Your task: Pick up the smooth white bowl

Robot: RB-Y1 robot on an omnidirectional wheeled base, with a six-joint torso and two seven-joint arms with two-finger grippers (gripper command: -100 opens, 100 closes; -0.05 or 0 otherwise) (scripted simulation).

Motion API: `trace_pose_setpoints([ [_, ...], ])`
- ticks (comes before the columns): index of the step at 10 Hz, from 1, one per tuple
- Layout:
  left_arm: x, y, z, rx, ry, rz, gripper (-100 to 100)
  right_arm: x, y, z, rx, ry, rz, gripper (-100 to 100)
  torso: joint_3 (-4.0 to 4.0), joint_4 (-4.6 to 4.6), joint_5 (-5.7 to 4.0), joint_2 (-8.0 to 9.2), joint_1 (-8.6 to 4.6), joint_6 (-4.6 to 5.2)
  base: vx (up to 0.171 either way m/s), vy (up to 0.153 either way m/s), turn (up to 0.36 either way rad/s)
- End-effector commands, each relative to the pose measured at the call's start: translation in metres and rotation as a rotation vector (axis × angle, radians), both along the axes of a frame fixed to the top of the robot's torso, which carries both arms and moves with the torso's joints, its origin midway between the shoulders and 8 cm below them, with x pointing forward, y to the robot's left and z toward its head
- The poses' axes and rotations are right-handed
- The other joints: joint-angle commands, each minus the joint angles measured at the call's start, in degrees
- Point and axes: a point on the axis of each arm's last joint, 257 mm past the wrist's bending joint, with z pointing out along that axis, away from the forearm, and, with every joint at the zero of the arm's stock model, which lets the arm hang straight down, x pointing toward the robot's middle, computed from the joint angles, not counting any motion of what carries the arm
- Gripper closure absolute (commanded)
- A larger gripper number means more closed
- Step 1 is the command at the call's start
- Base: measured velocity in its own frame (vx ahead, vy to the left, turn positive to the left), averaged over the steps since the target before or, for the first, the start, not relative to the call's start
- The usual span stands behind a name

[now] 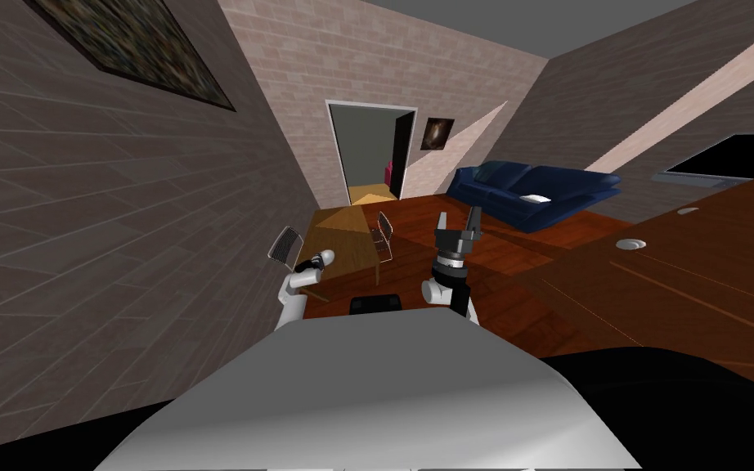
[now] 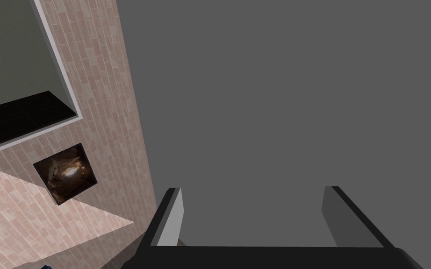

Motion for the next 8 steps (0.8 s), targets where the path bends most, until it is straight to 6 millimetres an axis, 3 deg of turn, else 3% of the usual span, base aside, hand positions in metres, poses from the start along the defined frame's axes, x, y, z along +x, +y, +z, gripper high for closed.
trace_pose_setpoints([
  [1,-0.008,0.001,-0.015,-0.042,0.054,0.024,-100,0.0,0.0,0.0,0.0,0.0,0.0,0,0.0,0.0,0.0,0.0,0.0,0.0,0.079,0.016,-0.039],
  [8,-0.047,-0.009,-0.074,-0.187,0.229,0.11,-100,0.0,0.0,0.0,0.0,0.0,0.0,0,0.01,0.0,0.02,0.02,0.08,-0.01,0.083,0.023,-0.016],
])
